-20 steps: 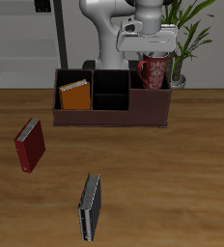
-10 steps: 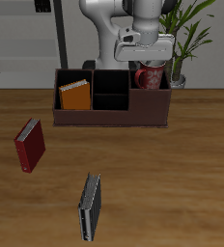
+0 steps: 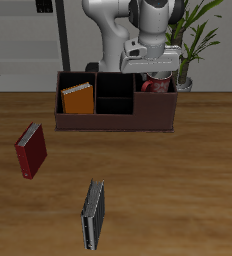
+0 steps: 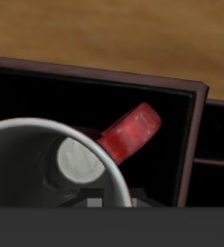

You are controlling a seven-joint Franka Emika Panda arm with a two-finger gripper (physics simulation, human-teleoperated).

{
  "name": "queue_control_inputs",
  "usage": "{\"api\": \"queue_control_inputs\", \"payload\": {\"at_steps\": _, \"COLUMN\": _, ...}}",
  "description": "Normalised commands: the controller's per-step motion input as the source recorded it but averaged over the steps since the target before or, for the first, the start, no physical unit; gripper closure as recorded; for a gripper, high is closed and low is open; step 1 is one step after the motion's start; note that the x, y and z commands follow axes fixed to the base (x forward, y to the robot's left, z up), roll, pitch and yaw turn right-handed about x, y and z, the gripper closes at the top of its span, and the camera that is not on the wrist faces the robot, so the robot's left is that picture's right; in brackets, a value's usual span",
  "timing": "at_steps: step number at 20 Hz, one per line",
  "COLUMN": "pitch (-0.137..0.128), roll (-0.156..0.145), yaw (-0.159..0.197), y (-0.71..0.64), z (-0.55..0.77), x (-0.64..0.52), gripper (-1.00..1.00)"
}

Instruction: Place the orange book into the back desk caddy's left compartment and place the red mug into the back desk caddy's right compartment

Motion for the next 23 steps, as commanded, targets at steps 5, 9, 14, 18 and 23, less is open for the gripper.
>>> {"api": "queue_control_inputs", "payload": {"at_steps": 5, "pitch": 0.059, "roll": -0.013, "yaw": 0.004, "y": -0.09, "z": -0.26, "x": 0.06, "gripper": 1.0}}
{"api": "queue_control_inputs", "payload": {"at_steps": 9, "pitch": 0.066, "roll": 0.028, "yaw": -0.068, "y": -0.11, "z": -0.11, "x": 0.07, "gripper": -1.0}}
{"api": "queue_control_inputs", "payload": {"at_steps": 14, "pitch": 0.001, "roll": -0.006, "yaw": -0.039, "y": -0.11, "z": 0.08, "x": 0.07, "gripper": -1.0}}
{"api": "queue_control_inputs", "payload": {"at_steps": 18, "pitch": -0.011, "roll": -0.004, "yaw": -0.04, "y": -0.09, "z": 0.1, "x": 0.09, "gripper": -1.0}}
{"api": "queue_control_inputs", "payload": {"at_steps": 23, "pitch": -0.055, "roll": -0.003, "yaw": -0.01, "y": -0.08, "z": 0.23, "x": 0.11, "gripper": -1.0}}
